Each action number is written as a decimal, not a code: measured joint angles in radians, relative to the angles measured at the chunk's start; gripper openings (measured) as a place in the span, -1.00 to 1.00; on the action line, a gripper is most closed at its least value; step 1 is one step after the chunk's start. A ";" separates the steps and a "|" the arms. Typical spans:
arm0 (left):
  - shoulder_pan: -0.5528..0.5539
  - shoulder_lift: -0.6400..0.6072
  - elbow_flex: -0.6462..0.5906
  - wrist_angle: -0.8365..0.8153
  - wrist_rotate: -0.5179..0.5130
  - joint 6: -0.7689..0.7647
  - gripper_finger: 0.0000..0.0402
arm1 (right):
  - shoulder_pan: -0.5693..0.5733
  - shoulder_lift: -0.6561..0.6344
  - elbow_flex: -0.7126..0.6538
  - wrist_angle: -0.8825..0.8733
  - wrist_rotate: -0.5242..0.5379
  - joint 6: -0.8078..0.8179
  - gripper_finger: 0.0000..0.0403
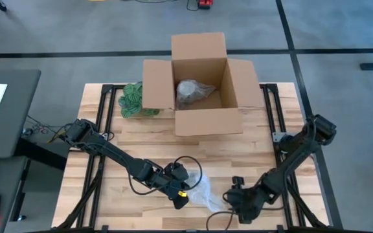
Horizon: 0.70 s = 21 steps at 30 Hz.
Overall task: Wrap mug
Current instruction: Wrap the yellow mug with bubble wrap
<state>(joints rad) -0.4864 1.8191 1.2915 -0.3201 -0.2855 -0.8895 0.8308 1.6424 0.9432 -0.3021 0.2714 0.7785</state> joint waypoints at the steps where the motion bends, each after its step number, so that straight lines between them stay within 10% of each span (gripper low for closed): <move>1: 0.001 0.000 0.000 -0.003 0.001 -0.004 -1.00 | -0.011 0.000 -0.005 0.036 0.000 -0.020 0.05; 12: 0.020 0.000 0.000 -0.014 0.004 -0.006 -1.00 | -0.146 0.026 -0.012 0.195 -0.007 -0.118 -0.20; 21: 0.023 0.000 0.000 -0.030 -0.007 -0.010 -1.00 | -0.171 0.022 0.041 0.254 -0.061 -0.030 -0.95</move>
<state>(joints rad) -0.4633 1.8192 1.2911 -0.3505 -0.2920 -0.8993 0.6593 1.6645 0.9846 -0.0478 0.2108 0.7484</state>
